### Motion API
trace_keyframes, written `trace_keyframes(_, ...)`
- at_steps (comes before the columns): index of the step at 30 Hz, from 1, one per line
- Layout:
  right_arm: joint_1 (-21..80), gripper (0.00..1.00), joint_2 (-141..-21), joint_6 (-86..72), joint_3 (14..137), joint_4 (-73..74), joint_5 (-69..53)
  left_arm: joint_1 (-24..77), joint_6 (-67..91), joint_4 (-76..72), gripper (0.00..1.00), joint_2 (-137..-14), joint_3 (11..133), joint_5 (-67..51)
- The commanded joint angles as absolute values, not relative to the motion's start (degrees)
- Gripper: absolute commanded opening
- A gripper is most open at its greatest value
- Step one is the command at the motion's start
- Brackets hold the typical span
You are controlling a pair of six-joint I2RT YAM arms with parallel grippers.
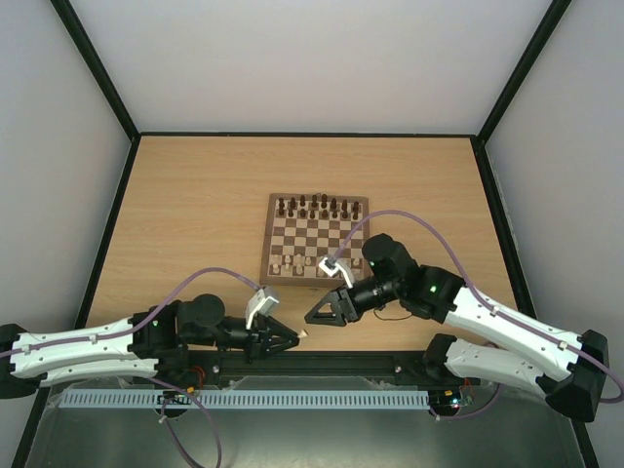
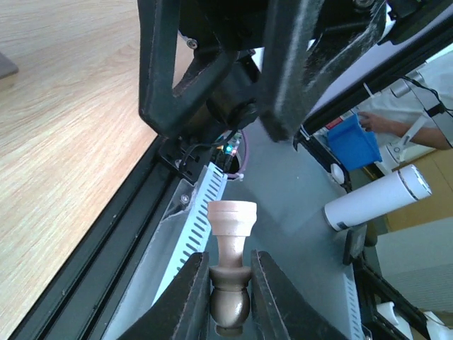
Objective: Set up the chess pieces on the board
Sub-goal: Place the chess piece on the chessboard.
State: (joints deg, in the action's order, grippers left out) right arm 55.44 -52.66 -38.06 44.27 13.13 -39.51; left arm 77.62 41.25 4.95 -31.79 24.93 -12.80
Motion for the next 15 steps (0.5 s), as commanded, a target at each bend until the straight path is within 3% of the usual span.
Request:
trace_keyframes(1,55.18,0.43,-51.70,-40.33,42.80,7.82,-48.95,77.92,39.91,2.32,0.17,-31.88,23.96,-16.22)
trace_keyframes(15,59.58,0.41,-52.81,-40.01,40.16,6.52,-48.89,77.87,39.81,-0.51,0.17,-31.51,23.29,-18.16)
